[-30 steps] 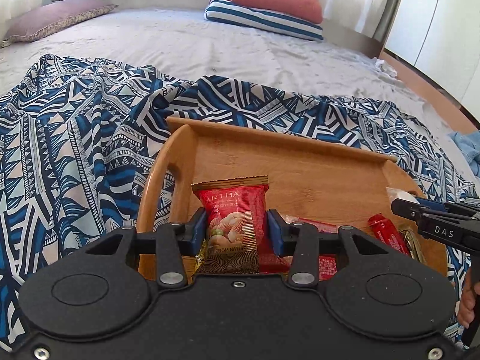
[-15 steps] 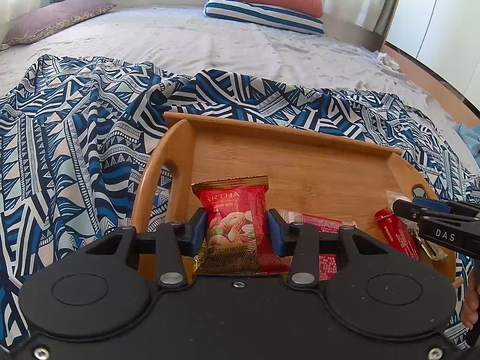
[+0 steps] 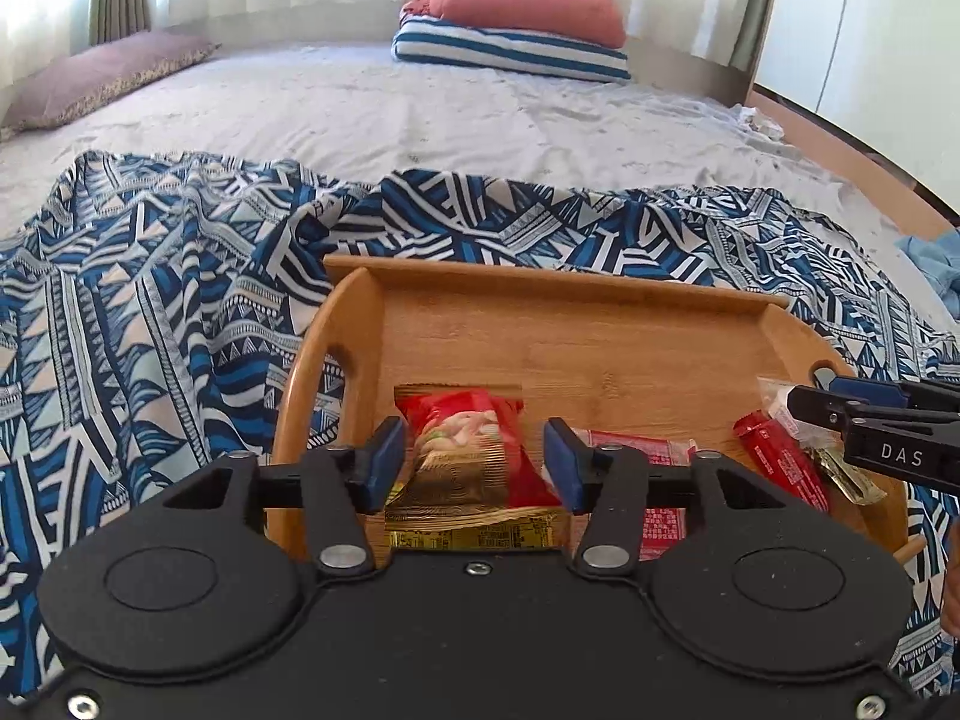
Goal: Organize snacks
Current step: 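Carry both bags onto the wooden tray and open both tools to release them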
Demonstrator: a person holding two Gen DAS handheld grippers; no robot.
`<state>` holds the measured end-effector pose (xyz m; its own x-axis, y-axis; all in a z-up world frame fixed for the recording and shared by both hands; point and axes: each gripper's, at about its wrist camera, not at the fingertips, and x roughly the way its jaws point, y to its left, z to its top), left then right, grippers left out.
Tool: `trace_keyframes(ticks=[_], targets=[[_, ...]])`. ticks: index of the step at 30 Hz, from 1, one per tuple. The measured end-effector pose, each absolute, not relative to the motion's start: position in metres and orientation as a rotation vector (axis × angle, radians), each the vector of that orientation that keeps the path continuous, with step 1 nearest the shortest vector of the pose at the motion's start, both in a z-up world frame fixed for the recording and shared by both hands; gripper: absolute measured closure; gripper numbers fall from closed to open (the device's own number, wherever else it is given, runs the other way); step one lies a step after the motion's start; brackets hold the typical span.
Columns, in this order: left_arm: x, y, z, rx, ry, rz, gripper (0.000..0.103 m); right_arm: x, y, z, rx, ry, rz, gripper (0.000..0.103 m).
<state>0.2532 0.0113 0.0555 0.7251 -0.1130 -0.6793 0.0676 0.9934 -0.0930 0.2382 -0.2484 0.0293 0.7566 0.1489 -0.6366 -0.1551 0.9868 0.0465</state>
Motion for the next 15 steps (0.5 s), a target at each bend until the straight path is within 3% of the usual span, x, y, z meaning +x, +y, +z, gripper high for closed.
trace_keyframes(ticks=[5,15], targets=[[0.236,0.012,0.07,-0.048,0.707,-0.12,0.03,0.226,-0.247,0.038,-0.017,0.669,0.184,0.032],[0.184,0.024,0.102,-0.046,0.616,-0.146,0.01,0.192,-0.241,0.051,-0.034,0.632,0.235,0.009]])
